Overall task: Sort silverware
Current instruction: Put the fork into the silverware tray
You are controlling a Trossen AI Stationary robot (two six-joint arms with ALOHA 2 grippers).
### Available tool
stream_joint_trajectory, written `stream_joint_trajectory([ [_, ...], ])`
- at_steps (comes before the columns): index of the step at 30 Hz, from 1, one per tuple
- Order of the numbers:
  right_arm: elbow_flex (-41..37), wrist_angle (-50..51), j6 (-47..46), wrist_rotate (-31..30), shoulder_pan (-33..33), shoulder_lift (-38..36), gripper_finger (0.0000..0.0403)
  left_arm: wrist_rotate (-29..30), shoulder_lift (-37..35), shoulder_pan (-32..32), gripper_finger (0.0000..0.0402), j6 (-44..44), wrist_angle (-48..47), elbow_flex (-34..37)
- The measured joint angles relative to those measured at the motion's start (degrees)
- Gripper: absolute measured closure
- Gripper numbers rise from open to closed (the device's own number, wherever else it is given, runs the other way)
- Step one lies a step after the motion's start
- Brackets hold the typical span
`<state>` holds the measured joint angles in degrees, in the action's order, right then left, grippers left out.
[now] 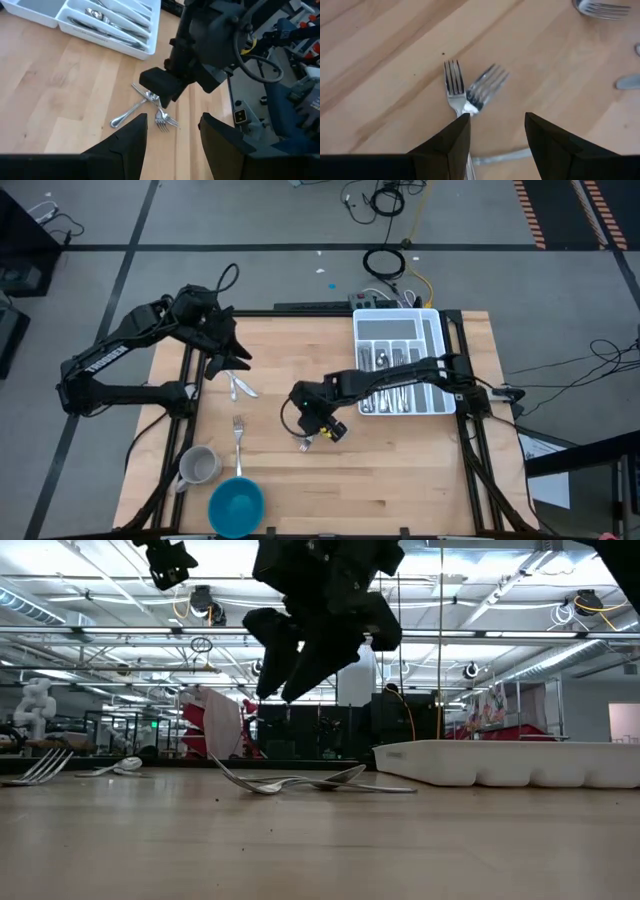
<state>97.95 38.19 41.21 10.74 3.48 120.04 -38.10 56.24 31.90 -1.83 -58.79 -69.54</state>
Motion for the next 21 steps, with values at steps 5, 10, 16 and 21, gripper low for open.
stream_joint_trajectory([
  [5, 0.0, -0.4, 0.0, 0.0, 0.5, 2.7, 0.0222, 0.7, -0.1, 0.0, 0.0217, 0.0, -1.2, 0.0],
  [10, 0.0, -0.6, 0.2, -0.1, 0.3, 5.5, 0.0222, 0.9, -0.1, 0.0, 0.0217, -0.1, -1.3, 0.0],
  [16, 0.0, 2.8, 0.2, 0.2, 0.3, 8.2, 0.0222, 0.9, -0.1, 0.0, 0.0217, -0.5, -1.3, 0.0],
  [21, 0.0, 3.7, 0.2, -1.1, 0.3, 9.1, 0.0237, 1.2, -0.1, 0.0, 0.0217, -0.6, -1.3, 0.0],
])
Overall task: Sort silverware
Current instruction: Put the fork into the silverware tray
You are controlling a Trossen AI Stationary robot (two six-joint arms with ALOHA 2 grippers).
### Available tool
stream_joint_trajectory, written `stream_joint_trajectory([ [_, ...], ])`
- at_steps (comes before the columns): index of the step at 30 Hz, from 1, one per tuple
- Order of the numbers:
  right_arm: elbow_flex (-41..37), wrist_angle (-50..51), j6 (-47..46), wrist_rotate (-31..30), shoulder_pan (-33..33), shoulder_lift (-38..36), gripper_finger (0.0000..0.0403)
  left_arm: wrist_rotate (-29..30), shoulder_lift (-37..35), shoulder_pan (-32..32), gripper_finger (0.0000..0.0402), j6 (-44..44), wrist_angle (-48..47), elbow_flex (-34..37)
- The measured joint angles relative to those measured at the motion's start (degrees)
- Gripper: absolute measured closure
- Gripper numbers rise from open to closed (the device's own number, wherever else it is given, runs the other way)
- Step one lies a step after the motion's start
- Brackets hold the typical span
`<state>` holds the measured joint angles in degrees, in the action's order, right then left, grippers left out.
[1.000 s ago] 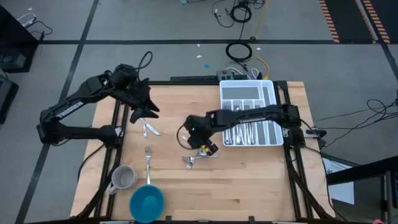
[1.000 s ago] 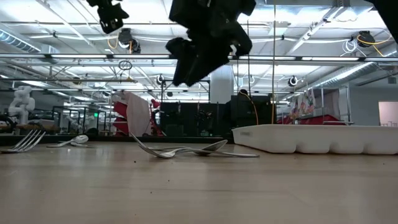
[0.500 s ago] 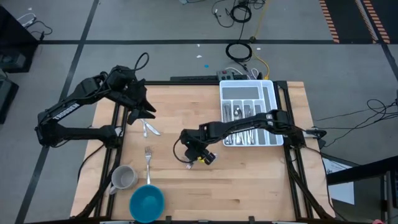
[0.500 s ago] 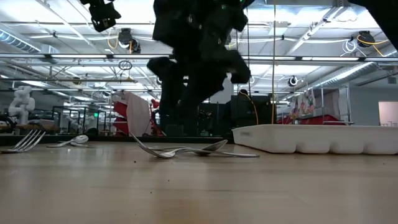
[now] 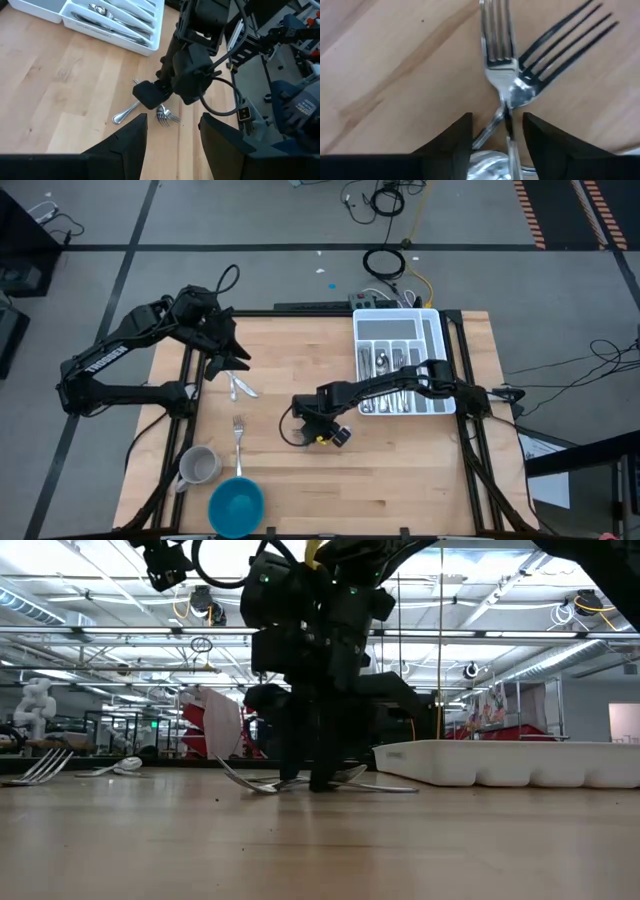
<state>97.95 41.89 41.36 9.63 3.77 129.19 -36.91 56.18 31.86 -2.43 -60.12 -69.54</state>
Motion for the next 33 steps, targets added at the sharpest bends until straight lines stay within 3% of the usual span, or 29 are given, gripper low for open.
stream_joint_trajectory([
  [8, 0.0, 1.0, -0.1, -0.4, 0.0, -0.1, 0.038, 0.3, 0.0, 0.0, 0.0217, -1.1, 0.0, 0.0],
  [10, 0.0, 1.2, -0.1, -0.9, -0.1, -0.2, 0.0393, 0.7, 0.0, 0.0, 0.0217, -1.2, 0.0, 0.0],
  [20, 0.6, 2.2, -6.1, -1.1, -0.1, -0.4, 0.0378, 1.9, 0.0, 0.0, 0.0217, -1.5, 0.0, 0.0],
  [29, 1.9, 3.0, -7.7, -0.7, -0.1, -0.4, 0.0282, 2.1, 0.0, 0.0, 0.0217, -2.5, 0.0, 0.0],
  [33, 1.9, 3.0, -7.7, -0.8, -0.1, -0.4, 0.0257, 3.1, 0.0, 0.0, 0.0217, -2.6, 0.1, 0.0],
])
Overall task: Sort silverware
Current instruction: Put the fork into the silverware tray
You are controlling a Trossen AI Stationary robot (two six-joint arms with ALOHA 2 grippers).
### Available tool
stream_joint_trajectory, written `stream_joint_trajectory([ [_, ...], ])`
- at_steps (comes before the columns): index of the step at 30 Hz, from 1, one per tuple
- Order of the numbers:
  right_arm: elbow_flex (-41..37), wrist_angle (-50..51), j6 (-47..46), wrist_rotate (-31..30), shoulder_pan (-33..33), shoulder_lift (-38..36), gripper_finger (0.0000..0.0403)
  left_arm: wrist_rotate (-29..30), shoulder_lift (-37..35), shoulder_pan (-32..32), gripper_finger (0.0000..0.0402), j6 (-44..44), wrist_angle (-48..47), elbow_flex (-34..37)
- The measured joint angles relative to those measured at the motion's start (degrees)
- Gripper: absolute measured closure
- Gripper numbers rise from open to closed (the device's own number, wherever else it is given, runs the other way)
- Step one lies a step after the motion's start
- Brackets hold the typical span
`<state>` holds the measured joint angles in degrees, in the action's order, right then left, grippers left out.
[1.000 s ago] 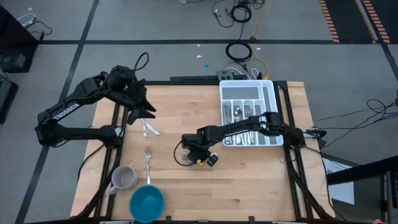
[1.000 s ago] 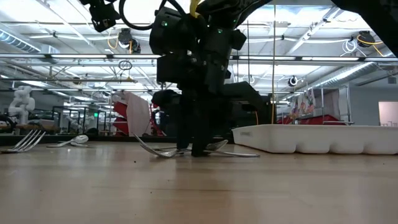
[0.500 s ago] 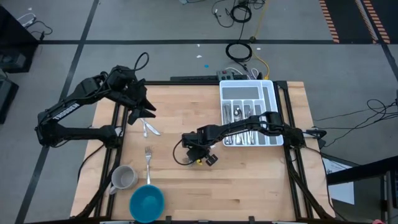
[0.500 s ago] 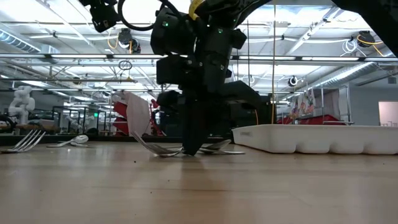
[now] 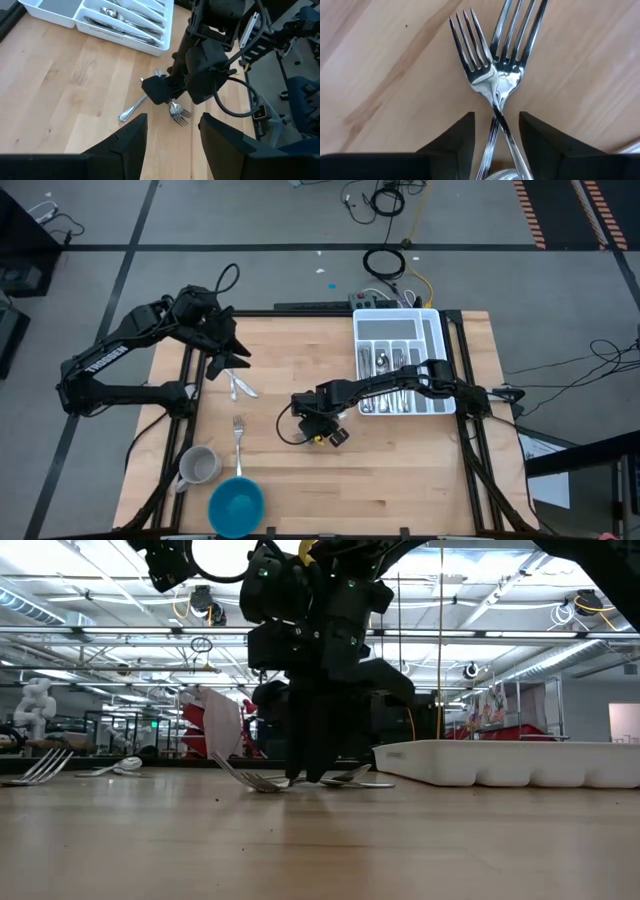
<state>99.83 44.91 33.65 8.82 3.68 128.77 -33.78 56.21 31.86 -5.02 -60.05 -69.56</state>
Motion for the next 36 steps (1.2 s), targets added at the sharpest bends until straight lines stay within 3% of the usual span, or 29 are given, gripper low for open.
stream_joint_trajectory([
  [9, 1.7, 3.2, 1.4, -4.4, -0.8, 0.0, 0.0294, 0.0, 0.0, 0.0, 0.0217, 0.0, 0.0, 0.0],
  [15, 4.4, 6.0, 1.6, -4.3, -2.8, -0.1, 0.0316, 0.0, 0.0, 0.0, 0.0217, 0.0, 0.0, 0.0],
  [36, 4.6, 5.1, 5.4, -1.0, -3.2, 1.7, 0.0319, 0.2, 0.0, 0.0, 0.0217, -1.6, 0.0, 0.0],
])
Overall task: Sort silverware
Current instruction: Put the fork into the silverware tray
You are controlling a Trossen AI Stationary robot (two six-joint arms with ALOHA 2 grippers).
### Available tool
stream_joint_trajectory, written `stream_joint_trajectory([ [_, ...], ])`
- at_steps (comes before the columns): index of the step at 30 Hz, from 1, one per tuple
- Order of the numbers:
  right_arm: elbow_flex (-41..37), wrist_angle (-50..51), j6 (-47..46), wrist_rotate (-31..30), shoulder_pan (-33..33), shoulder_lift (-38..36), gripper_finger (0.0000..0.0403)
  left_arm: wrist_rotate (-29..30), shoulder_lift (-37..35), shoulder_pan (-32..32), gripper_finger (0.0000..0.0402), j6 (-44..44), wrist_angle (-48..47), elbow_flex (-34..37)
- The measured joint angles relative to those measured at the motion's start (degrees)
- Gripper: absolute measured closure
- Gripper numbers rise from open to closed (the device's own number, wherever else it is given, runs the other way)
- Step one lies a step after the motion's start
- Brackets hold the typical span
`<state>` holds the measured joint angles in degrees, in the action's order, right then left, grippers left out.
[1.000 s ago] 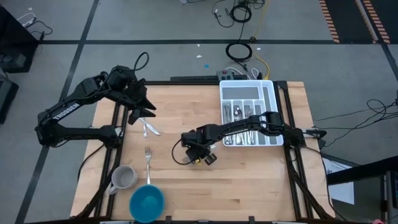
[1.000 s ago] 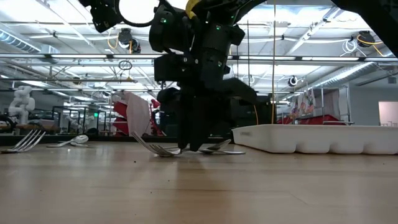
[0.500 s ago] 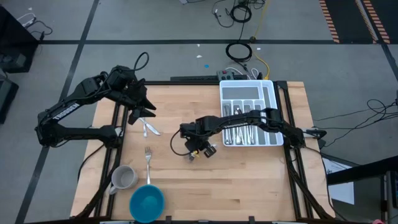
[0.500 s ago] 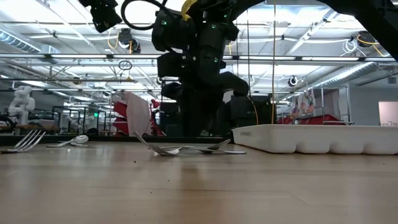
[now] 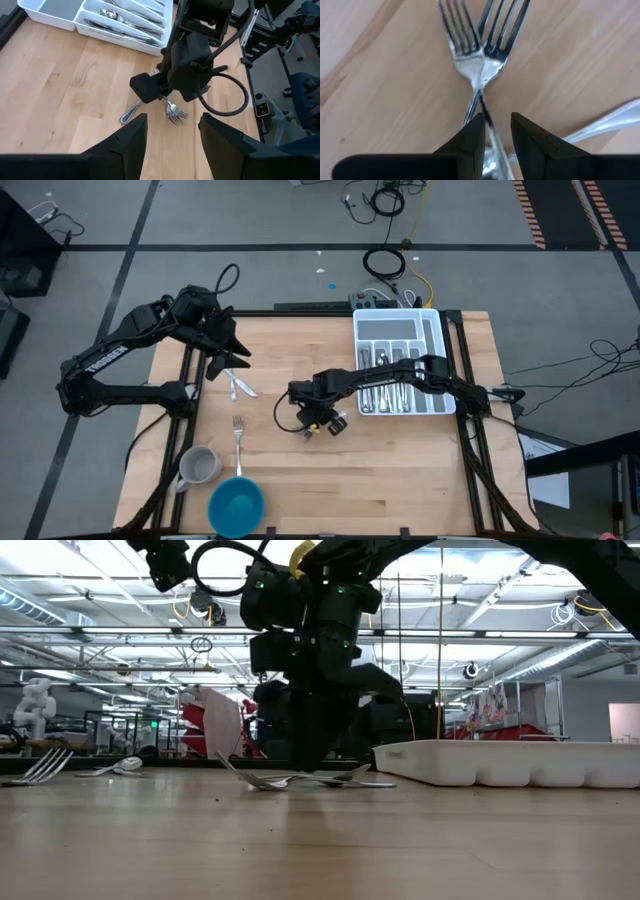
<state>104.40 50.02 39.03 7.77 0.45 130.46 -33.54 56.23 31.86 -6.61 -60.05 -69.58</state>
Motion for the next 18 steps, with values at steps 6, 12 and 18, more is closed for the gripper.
stream_joint_trajectory([
  [6, 0.0, -0.6, 0.0, 0.1, 0.0, 0.5, 0.0319, 0.0, 0.0, 0.0, 0.0217, -0.2, 0.0, 0.0],
  [12, 0.0, -0.4, 0.6, 0.1, -0.1, 0.5, 0.0319, 0.2, 0.0, 0.0, 0.0217, -0.3, 0.0, 0.0],
  [18, 0.0, 0.1, 1.4, -0.1, -0.1, 0.5, 0.0332, 0.4, 0.0, 0.0, 0.0217, -0.3, 0.0, 0.0],
])
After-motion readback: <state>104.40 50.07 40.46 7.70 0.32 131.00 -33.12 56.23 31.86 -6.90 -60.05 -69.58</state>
